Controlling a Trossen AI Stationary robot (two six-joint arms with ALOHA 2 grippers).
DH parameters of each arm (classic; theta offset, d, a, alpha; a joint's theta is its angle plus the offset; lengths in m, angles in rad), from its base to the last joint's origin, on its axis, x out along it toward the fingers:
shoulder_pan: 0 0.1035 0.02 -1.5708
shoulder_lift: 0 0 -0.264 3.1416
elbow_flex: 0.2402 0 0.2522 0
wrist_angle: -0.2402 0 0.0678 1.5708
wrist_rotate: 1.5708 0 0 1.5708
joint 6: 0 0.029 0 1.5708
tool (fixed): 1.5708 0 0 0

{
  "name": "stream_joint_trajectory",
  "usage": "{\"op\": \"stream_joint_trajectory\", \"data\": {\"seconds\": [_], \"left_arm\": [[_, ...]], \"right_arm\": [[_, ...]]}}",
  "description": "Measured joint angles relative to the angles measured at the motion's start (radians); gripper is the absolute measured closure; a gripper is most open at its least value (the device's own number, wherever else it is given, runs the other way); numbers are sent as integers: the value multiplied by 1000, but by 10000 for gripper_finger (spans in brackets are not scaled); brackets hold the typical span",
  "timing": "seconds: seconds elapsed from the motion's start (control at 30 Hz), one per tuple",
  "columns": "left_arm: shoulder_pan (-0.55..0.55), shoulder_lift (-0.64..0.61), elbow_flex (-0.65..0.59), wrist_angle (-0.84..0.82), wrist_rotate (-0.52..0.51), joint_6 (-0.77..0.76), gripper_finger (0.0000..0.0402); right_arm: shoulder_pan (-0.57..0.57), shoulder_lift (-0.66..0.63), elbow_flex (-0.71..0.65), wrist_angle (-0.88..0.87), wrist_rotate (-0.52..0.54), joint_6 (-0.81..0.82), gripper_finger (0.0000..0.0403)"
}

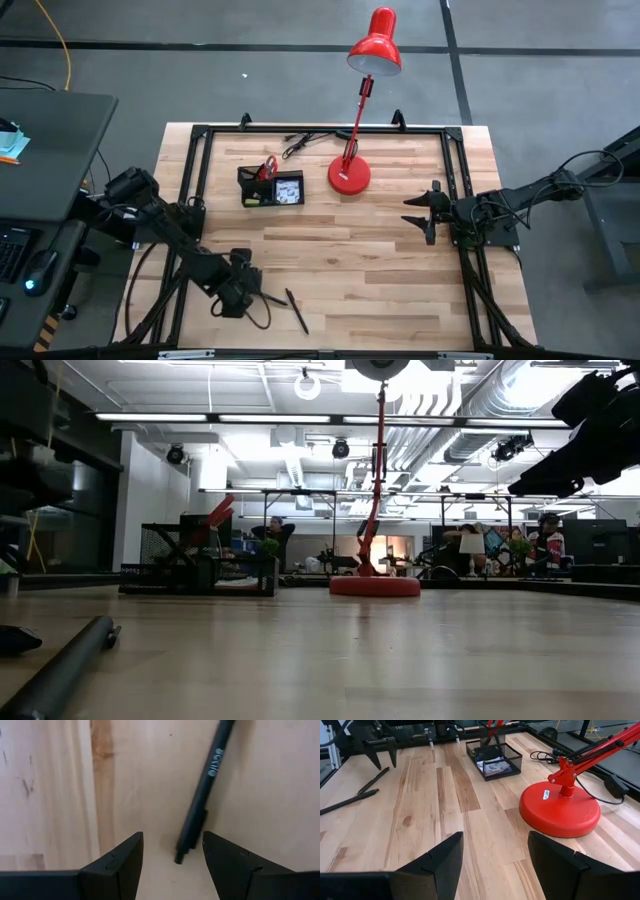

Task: Pick and place office supplies into organizer
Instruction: Put the black pen into the black desk organizer

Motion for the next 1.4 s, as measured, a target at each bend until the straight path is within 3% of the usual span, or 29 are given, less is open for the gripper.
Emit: {"op": "stream_joint_trajectory", "data": {"seconds": [0.23,0.67,1.4], "left_arm": [[56,14,1,-6,79,61,213],[55,35,2,-3,91,7,218],[54,34,2,21,86,-41,380]], "right_arm": [[0,0,0,0,-3,0,187],[0,0,0,0,-3,0,187],[0,0,0,0,-2,0,187]]}}
